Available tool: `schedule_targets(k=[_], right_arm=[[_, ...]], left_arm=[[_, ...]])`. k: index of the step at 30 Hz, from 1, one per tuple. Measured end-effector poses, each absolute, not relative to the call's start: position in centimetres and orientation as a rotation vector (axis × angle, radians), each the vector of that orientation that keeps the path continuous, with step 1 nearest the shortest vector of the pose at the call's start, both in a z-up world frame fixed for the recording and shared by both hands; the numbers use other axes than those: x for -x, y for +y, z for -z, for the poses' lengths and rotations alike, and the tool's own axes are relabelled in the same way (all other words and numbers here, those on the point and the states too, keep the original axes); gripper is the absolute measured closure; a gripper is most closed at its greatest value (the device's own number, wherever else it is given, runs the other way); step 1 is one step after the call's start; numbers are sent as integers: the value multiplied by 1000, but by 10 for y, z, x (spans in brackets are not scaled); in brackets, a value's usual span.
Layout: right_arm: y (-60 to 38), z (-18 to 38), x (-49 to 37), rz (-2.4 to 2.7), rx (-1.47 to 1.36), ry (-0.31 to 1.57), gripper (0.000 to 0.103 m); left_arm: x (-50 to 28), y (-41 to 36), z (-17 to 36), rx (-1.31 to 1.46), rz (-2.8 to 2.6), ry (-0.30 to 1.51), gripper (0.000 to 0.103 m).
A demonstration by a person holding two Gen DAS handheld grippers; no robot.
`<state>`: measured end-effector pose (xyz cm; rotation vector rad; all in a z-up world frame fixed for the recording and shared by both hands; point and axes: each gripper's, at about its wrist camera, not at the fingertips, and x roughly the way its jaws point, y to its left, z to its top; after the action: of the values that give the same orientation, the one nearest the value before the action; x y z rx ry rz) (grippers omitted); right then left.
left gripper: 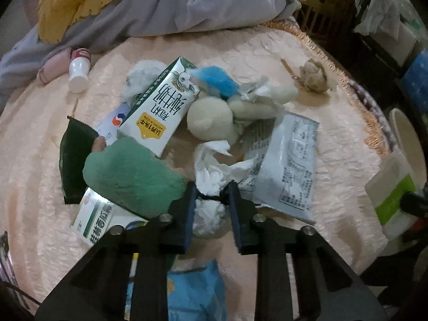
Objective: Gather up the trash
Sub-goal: 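Grasp a clear plastic tube with the right tool while the left tool grasps a white tissue, then carry both items to the white bucket and open both tools to drop them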
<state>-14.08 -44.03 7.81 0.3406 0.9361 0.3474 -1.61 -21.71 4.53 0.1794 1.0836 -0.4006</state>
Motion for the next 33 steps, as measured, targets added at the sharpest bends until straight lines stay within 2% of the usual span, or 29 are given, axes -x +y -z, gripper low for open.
schedule_targets(k=[7,13,23,33], right_arm=[[-450,-90,152,-342,-333,897,90],[-478,-102,167,-286,-354,854,90],[-583,-111,211,5,-375,818,89],[-693,-99,253,295,-442,812,89]], left_arm=[[28,-205,-97,-42,464,1026,86],[48,-236,-133,-11,566,984,86],[79,-374,-141,-27,829,1016,86],[106,-523,-118,-28,1031,1091,86]])
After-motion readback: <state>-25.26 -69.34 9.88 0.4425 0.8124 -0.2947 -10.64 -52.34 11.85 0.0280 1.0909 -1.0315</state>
